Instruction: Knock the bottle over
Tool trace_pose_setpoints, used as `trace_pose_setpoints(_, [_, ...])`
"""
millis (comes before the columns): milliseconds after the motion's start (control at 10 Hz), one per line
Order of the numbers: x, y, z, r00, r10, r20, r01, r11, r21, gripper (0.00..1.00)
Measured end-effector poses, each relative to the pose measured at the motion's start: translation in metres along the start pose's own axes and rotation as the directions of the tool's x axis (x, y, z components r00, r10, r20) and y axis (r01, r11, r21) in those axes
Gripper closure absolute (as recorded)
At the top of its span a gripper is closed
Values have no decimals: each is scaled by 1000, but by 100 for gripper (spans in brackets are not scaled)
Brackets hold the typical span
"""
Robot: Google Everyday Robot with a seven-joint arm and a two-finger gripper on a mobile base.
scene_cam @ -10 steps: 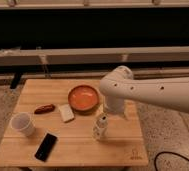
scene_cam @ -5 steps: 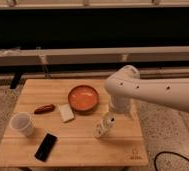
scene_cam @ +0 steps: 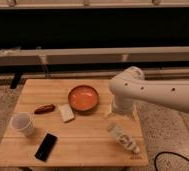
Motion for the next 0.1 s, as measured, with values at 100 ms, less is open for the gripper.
trace_pose_setpoints(100, [-2, 2, -1, 1000, -2, 2, 2, 1000, -22, 20])
